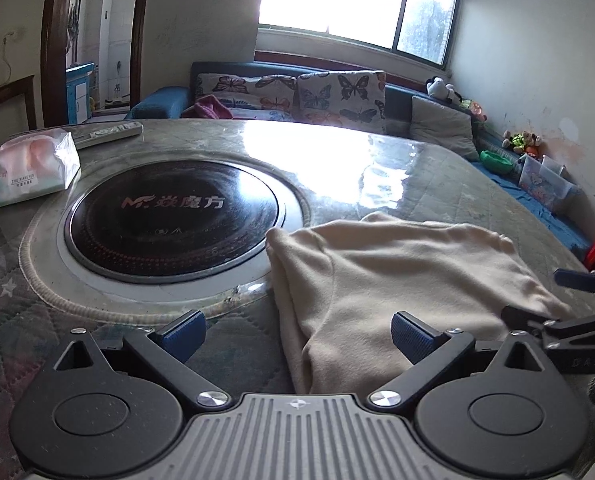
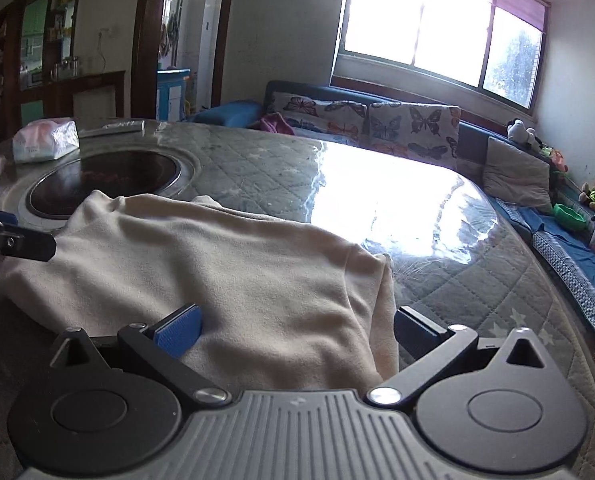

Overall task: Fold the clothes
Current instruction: 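Open both grippers and release the folded shirt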

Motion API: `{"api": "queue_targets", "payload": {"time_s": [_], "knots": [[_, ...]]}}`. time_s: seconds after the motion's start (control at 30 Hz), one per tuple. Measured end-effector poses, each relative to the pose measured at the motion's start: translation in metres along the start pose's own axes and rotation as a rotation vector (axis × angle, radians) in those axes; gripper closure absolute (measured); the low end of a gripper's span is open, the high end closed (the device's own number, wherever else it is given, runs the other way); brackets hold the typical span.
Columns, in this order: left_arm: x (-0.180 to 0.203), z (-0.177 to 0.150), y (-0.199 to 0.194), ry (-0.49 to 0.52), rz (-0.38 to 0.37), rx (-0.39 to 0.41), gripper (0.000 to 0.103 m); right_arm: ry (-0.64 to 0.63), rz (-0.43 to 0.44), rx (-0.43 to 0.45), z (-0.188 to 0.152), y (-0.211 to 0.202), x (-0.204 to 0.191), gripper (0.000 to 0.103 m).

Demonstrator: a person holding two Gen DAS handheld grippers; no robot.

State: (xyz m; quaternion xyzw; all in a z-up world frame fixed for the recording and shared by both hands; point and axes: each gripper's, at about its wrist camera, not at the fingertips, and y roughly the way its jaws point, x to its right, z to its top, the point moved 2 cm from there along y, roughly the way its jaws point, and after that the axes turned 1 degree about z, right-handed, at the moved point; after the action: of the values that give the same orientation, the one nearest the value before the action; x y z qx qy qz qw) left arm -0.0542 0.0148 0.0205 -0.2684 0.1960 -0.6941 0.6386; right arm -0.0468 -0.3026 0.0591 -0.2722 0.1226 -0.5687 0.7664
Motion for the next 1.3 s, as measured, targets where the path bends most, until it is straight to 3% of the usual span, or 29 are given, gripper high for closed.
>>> {"api": "queue_targets", "payload": {"time_s": [0.3,0.47,0.63,0.87,1.1,1.3], "knots": [[-0.007,-0.004,0.003,-0.024,-0.001,-0.027,0.002,0.023,-0.012,-0.007,-0.008,-0.006,0.018,0.000],[-0.006,0.006,-0.003,-0.026,-0.012,0.002,0.002,0.037,-0.047,0.018,-0.006,-0.015,0.028,0.000],[-0.002,0.011,0.007,-0.025,-0.005,-0.007,0.002,0.047,-0.068,-0.032,-0.015,-0.004,0.039,0.000],[-0.004,0.005,0.018,-0.016,0.017,-0.035,0.003,0.065,-0.078,-0.035,-0.014,-0.007,0.049,0.000],[-0.009,0.004,0.016,-0.027,0.014,-0.040,0.002,0.012,-0.015,-0.031,0.009,-0.002,0.041,0.000],[-0.012,0.005,0.017,-0.025,0.001,-0.041,0.002,-0.079,0.076,-0.028,0.046,0.019,0.009,0.000]]}}
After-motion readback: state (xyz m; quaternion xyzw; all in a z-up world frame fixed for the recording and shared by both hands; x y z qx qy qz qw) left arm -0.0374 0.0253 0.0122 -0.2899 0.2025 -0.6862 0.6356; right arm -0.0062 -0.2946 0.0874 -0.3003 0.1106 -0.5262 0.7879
